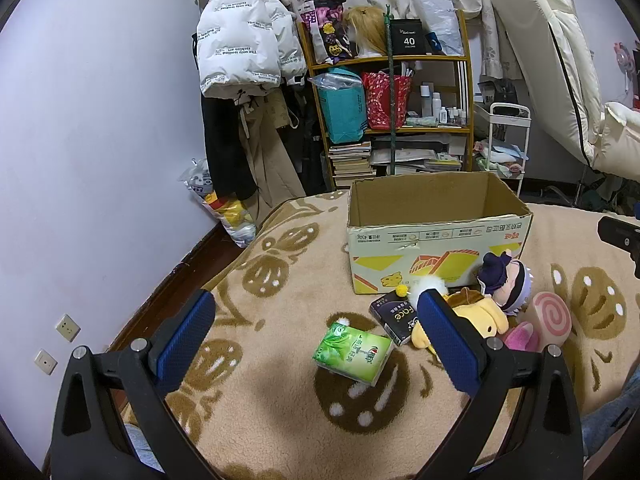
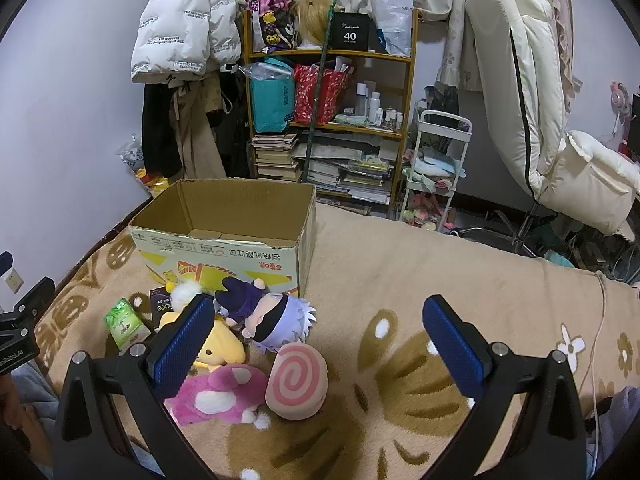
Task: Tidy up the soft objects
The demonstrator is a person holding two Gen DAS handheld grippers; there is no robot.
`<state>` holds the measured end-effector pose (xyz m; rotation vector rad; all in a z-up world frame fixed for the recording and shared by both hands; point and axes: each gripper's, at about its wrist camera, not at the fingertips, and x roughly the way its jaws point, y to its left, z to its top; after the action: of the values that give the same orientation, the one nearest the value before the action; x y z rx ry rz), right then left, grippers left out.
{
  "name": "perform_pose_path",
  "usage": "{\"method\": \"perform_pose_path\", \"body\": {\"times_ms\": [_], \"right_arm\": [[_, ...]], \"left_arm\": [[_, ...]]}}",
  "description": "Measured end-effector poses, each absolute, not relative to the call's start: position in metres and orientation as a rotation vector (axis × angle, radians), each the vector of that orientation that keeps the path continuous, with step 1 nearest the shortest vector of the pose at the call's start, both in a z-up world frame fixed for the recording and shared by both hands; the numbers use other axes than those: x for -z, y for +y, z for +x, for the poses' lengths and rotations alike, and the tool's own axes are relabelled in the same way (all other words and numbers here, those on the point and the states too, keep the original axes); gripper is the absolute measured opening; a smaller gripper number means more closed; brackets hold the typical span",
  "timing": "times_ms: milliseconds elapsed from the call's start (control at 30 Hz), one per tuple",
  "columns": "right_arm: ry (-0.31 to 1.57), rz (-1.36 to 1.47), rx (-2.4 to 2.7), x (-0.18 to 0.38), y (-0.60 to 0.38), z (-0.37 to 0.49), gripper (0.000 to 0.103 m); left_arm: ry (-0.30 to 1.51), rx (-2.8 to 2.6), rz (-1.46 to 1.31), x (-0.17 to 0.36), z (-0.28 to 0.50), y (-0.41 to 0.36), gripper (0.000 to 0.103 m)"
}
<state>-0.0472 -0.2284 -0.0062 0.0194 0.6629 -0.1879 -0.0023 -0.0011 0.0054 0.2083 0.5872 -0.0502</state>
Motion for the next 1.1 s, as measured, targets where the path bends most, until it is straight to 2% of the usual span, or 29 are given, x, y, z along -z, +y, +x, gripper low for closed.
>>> {"method": "perform_pose_path", "body": {"times_ms": [1100], "right_arm": [[0.679, 0.02, 0.172, 0.011, -0.212, -0.05, 0.103]], "left_arm": [[0.599, 0.047, 0.209, 0.002, 0.001, 0.006, 0.1]]}}
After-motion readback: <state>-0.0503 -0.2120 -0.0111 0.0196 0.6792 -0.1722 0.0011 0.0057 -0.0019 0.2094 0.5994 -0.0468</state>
